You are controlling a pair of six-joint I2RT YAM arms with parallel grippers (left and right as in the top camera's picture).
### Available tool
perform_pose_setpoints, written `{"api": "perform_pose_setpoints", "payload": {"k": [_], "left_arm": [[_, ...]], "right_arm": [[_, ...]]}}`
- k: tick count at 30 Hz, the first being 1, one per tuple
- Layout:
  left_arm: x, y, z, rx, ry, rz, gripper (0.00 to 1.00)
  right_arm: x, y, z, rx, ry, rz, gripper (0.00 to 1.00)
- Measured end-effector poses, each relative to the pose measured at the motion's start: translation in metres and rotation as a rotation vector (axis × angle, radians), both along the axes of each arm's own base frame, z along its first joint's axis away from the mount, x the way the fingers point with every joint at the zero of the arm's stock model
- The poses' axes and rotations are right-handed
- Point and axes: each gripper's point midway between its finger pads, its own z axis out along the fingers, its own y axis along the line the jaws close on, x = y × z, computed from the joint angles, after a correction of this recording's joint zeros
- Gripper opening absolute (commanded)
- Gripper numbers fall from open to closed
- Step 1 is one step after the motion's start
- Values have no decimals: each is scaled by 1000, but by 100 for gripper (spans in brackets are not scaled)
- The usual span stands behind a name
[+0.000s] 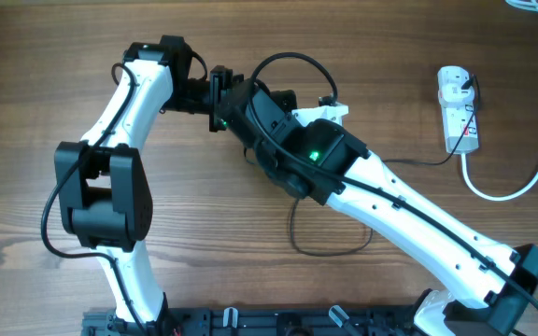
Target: Plug charger to phone and switch on socket
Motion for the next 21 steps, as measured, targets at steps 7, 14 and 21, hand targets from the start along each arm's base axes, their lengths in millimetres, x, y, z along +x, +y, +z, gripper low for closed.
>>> {"api": "perform_pose_setpoints", "payload": {"k": [7,14,21], "left_arm": [[-1,-1,-2,17,35,-4,4],[15,-3,-10,30,-159,-4,4],[24,13,-72,397,-274,-18,4]], "right_arm": [[0,-1,1,-24,-10,10,73],[-5,-38,27,-242,-94,51,96],[-42,-132,77,-633,-102,198,100]]}}
